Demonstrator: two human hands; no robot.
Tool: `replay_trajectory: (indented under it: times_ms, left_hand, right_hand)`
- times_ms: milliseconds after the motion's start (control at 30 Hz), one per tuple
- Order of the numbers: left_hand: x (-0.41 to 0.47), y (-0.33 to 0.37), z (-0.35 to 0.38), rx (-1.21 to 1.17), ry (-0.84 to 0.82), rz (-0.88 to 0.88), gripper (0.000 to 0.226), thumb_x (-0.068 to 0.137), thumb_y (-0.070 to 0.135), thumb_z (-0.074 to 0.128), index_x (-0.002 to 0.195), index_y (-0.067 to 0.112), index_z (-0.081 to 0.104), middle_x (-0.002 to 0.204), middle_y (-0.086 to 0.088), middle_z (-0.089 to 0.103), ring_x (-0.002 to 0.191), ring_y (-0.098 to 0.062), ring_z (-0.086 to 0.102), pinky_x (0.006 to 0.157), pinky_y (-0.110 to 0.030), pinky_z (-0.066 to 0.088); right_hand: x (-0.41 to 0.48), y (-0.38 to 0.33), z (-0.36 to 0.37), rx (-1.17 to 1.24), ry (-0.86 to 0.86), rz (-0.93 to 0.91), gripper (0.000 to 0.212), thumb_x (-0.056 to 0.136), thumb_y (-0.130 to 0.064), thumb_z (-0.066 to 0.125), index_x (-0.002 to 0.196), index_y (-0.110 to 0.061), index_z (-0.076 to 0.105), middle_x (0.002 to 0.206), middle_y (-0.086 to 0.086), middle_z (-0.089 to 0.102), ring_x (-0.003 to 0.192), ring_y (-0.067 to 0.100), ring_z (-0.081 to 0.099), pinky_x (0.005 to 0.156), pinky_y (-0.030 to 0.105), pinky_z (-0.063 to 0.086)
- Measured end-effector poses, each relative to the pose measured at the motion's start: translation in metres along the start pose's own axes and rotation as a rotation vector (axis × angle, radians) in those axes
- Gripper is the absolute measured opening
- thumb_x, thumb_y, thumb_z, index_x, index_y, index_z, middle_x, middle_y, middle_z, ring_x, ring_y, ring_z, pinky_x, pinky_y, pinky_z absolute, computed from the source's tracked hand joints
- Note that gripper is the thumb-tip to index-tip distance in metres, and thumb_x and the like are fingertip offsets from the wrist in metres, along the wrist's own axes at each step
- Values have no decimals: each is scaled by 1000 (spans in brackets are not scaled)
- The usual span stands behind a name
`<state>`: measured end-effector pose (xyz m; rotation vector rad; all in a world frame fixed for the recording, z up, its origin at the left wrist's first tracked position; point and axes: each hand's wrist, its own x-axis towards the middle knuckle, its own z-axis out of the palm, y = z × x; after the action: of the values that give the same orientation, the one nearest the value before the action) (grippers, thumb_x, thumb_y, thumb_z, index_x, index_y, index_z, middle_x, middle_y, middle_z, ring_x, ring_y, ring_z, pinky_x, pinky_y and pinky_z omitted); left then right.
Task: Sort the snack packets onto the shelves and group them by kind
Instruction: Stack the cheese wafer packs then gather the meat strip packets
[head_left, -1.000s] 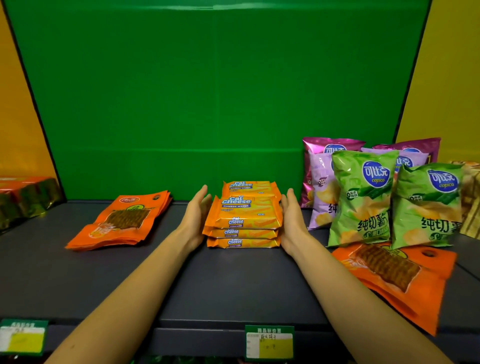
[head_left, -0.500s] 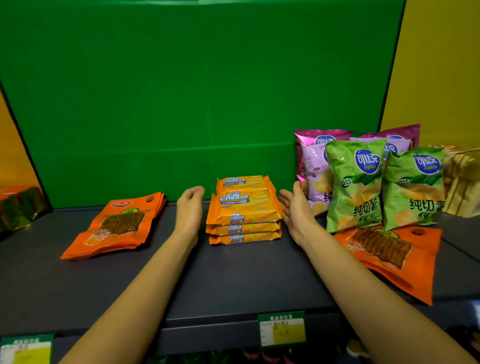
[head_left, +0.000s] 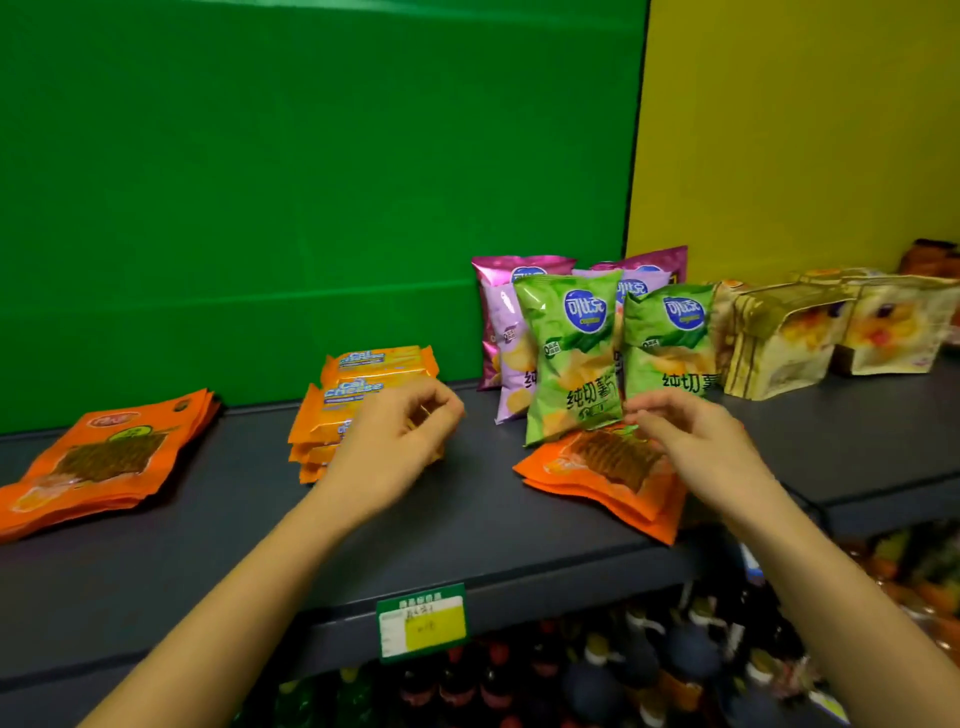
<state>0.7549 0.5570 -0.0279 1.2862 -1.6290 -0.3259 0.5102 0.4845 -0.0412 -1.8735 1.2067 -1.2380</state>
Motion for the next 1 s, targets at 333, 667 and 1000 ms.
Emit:
replay_trajectory:
  times_ms: [333, 667, 1000]
  left_hand:
    - [33, -12, 98, 684, -269, -251, 42, 95, 39, 40, 104, 8, 66, 112, -15, 62, 107, -30, 56, 88, -35, 43]
    - [40, 6, 129, 664, -138, -422, 54, 77, 67, 48, 61, 16, 56, 62, -3, 52, 67, -24, 51, 61, -29, 36]
    - [54, 16, 144, 990, 171, -372, 68, 78, 71, 44, 87, 8, 66, 96, -12, 69, 94, -31, 64, 66, -29, 38]
  right_hand:
    - [9, 56, -66, -605, -215, 191, 52, 79, -68, 45, 55, -23, 49, 65, -9, 50, 82, 26, 56, 77, 36, 43]
    - [33, 76, -53, -578, -159, 195, 65, 66, -72, 54, 91, -13, 66, 106, 8, 65, 105, 32, 58, 78, 34, 42]
    - [37, 76, -69, -232, -300, 271, 34, 82, -31, 58, 50, -19, 54, 59, -1, 67, 85, 21, 67, 83, 33, 47]
